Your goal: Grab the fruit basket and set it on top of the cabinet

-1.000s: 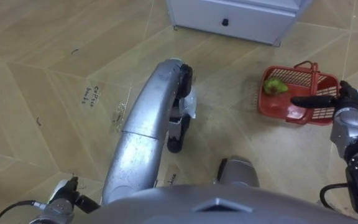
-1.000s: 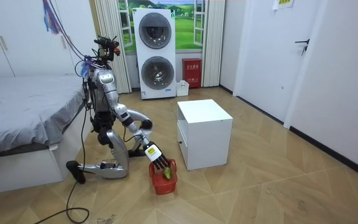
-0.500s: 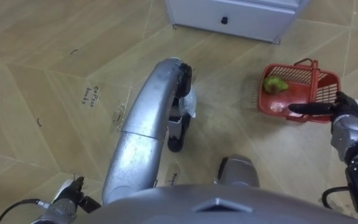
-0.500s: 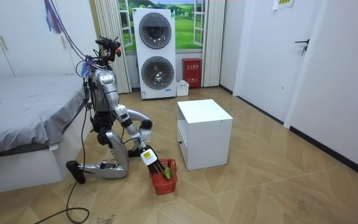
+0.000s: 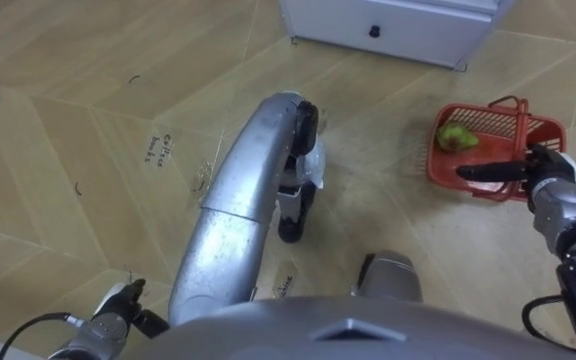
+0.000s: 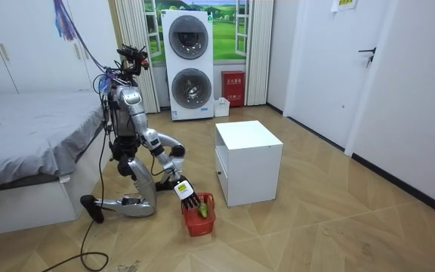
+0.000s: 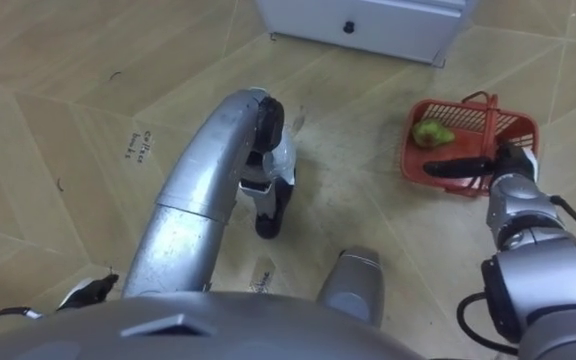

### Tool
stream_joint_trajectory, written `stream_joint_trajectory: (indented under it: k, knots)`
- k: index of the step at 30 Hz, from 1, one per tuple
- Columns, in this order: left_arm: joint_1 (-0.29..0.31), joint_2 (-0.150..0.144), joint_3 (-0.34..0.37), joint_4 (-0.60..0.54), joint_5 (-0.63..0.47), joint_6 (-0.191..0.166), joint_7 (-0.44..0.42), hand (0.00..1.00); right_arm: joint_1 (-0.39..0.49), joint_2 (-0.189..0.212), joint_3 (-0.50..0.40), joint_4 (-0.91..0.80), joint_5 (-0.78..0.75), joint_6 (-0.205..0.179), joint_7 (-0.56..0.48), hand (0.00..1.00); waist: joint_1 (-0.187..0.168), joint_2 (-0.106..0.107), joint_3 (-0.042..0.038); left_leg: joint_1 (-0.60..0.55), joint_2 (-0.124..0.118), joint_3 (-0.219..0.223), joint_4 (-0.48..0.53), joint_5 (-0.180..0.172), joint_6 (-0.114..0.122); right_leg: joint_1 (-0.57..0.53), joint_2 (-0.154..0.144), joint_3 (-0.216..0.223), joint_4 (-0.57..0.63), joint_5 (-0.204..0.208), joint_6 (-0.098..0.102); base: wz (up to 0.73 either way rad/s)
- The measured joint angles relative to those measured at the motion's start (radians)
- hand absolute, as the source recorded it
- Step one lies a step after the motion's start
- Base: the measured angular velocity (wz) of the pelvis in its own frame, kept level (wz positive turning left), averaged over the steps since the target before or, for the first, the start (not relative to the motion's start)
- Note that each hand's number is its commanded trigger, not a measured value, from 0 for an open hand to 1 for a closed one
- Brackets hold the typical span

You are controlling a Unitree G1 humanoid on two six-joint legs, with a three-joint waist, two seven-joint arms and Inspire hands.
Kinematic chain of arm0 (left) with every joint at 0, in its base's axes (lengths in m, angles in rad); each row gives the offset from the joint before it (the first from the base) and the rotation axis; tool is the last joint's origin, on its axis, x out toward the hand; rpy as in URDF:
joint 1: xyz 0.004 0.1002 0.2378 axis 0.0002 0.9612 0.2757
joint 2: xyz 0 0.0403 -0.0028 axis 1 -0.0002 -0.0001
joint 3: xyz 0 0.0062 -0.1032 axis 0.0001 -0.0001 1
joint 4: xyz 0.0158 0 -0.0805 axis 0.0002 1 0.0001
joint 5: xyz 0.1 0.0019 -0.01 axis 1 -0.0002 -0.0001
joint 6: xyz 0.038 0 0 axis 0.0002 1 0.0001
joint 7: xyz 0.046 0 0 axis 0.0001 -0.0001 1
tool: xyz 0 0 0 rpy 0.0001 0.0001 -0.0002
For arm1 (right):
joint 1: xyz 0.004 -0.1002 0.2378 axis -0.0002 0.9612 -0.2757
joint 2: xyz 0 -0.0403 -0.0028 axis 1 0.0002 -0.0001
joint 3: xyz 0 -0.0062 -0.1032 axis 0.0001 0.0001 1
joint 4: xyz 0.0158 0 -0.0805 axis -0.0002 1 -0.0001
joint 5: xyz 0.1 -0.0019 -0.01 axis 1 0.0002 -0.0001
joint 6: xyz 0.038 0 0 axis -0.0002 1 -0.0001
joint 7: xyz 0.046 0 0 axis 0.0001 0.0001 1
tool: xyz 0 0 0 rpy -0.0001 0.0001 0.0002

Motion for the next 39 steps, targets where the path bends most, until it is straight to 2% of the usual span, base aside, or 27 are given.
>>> stream_joint_trajectory:
  k: [4,5,6,7,16,22,31,39]
  knots:
    - [0.000,0.000,-0.004,0.000,0.001,0.003,-0.008,0.00,-0.001,-0.003,0.002,0.000,0.000,0.000,0.004,0.00,0.004,-0.001,0.0005,-0.002,0.003,0.003,0.000,0.000,0.000,-0.006,-0.001,0.005,0.003,0.000,0.001,-0.02]
    - [0.001,0.000,-0.004,0.000,0.001,0.004,-0.008,0.00,-0.001,-0.003,0.002,0.000,0.000,0.000,0.007,0.18,0.004,-0.002,0.0009,-0.002,0.003,0.003,-0.001,0.000,0.000,-0.006,-0.002,0.006,0.003,0.000,0.001,0.00]
    - [0.001,0.000,-0.004,0.000,0.001,0.004,-0.008,0.00,-0.001,-0.004,0.002,0.001,0.000,0.000,0.010,0.69,0.004,-0.002,0.0011,-0.002,0.003,0.004,-0.002,0.001,0.001,-0.007,-0.003,0.006,0.004,0.000,0.001,0.00]
    - [0.001,0.000,-0.004,0.000,0.001,0.005,-0.008,0.00,-0.001,-0.004,0.002,0.001,0.000,0.000,0.010,1.00,0.005,-0.002,0.0012,-0.002,0.003,0.004,-0.002,0.001,0.001,-0.007,-0.003,0.006,0.004,0.000,0.001,0.00]
    - [-0.001,0.000,-0.011,0.000,-0.021,0.007,-0.005,0.00,-0.013,-0.004,0.033,0.001,0.011,0.001,0.010,1.00,0.009,0.000,0.0004,-0.006,0.004,0.005,0.000,0.003,0.001,-0.018,0.002,0.016,0.013,-0.001,0.002,-0.02]
    - [-0.040,-0.007,-0.054,0.004,-0.076,0.022,0.005,0.00,-0.026,-0.001,0.035,0.000,0.042,0.003,0.009,1.00,0.012,-0.001,0.0010,-0.011,0.002,0.004,-0.002,0.016,-0.002,-0.026,0.003,0.018,0.030,0.000,0.000,-0.01]
    - [-0.081,-0.013,-0.116,0.013,-0.102,0.024,0.006,0.00,-0.029,0.026,0.034,0.004,0.056,0.004,0.006,1.00,-0.002,-0.011,0.0063,-0.018,-0.001,0.004,-0.001,0.032,0.011,-0.026,0.005,0.009,0.042,0.000,0.000,0.01]
    - [-0.101,-0.021,-0.120,0.034,-0.178,0.023,0.007,0.00,-0.029,0.038,0.034,0.009,0.147,0.004,0.009,1.00,-0.013,-0.011,0.0065,-0.018,0.000,0.004,0.001,0.040,0.015,-0.025,0.003,0.011,0.053,0.000,-0.001,0.00]
